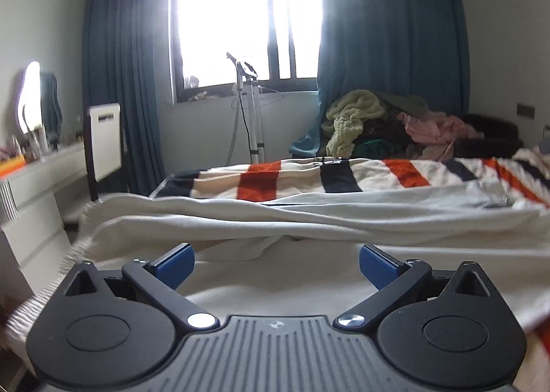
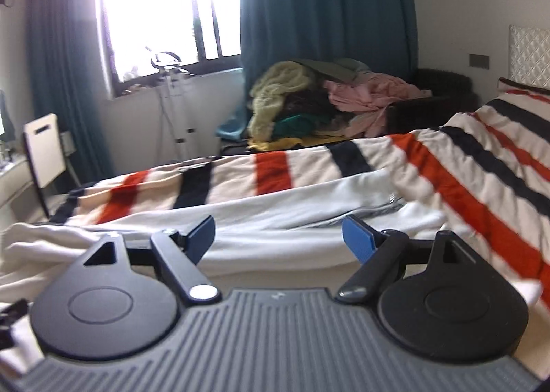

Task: Fold clothes

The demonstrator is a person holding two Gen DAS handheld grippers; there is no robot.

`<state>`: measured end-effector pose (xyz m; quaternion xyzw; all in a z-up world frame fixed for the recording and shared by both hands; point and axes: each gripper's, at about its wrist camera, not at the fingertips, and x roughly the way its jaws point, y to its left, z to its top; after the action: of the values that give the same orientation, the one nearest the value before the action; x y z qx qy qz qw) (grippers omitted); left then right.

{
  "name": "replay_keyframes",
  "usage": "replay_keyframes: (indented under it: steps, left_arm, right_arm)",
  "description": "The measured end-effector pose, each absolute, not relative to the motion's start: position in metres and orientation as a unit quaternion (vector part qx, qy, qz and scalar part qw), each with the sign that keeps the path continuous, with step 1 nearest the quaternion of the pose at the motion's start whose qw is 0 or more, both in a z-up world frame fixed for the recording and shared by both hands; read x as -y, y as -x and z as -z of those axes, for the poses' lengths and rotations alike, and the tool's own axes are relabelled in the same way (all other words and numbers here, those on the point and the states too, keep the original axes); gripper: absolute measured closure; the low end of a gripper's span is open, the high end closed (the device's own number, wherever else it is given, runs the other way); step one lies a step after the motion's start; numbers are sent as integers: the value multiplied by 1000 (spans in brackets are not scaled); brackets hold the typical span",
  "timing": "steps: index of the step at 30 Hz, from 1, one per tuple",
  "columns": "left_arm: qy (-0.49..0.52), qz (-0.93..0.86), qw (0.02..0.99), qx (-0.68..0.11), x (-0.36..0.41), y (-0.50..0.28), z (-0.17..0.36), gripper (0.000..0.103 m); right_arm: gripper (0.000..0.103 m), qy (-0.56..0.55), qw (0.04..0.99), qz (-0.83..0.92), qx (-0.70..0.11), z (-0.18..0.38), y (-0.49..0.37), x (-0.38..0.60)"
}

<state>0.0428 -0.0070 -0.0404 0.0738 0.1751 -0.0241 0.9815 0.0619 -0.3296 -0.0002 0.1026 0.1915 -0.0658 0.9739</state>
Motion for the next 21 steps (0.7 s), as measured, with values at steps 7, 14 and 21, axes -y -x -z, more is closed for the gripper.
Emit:
replay_keyframes:
  steps: [7, 14, 21]
  left_arm:
    - [-55, 18, 979, -198, -11, -16, 41, 0]
    - [-50, -35, 968, -244, -30, -23, 48, 0]
    - [-7, -71, 960, -271, -68, -36, 45, 0]
  right_arm:
    - [20, -119, 973, 59, -188, 25, -37, 314]
    - [20, -136, 971, 75, -183, 42, -41, 321]
    - [20, -127, 968, 145, -162, 47, -39, 334]
